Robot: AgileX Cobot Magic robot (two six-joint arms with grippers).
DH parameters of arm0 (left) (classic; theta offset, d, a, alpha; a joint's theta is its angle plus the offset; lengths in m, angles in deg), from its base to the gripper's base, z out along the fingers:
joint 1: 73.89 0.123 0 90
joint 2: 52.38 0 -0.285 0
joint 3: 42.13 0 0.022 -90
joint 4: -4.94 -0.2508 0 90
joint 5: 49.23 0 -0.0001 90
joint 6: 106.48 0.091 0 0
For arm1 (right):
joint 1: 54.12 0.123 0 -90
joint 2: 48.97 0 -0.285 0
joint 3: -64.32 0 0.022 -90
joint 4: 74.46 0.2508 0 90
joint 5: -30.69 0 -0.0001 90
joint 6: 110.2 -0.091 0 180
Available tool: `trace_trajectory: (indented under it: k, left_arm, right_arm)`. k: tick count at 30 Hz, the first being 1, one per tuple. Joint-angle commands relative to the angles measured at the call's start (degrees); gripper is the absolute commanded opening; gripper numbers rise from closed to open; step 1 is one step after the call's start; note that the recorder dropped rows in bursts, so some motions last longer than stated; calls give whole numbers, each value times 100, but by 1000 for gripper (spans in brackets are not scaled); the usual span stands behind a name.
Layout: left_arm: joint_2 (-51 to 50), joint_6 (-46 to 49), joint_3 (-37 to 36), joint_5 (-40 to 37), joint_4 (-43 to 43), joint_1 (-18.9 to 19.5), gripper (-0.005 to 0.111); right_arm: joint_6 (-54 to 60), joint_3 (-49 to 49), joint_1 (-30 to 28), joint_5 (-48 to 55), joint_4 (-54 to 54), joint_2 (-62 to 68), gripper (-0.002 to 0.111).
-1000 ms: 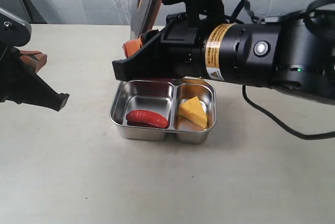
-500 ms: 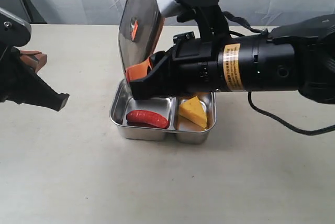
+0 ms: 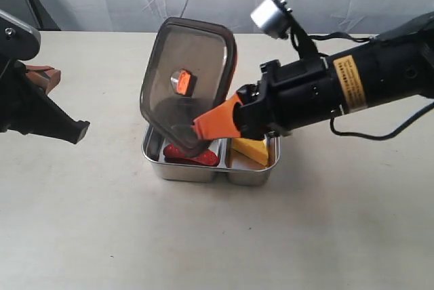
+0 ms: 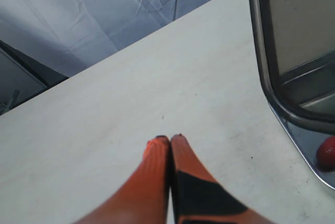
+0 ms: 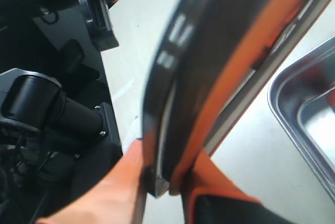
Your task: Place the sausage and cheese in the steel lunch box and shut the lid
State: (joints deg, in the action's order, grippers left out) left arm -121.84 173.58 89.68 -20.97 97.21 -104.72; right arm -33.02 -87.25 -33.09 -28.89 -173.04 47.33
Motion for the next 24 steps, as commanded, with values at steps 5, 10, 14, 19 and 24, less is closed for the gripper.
trace_trajectory:
  k: [5,10,14,19,24]
  left_arm:
    - [35,-53,39,23,15,-4,0]
    - [35,-53,39,23,15,-4,0]
    - [35,-53,39,23,15,-4,0]
    - [35,-53,39,23,15,-4,0]
    - [35,-53,39,23,15,-4,0]
  right_arm:
    - [-109,-822,-1143,-1038,-136,583,-1]
    - [-375,-919,-1169,-1038,-136,972,-1]
    - [-667,-919,-1123,-1038,-136,1103,-1]
    - [-667,-919,-999,-1038,-136,1103,-1]
    - [-350,-919,-86,-278,389,509,-1]
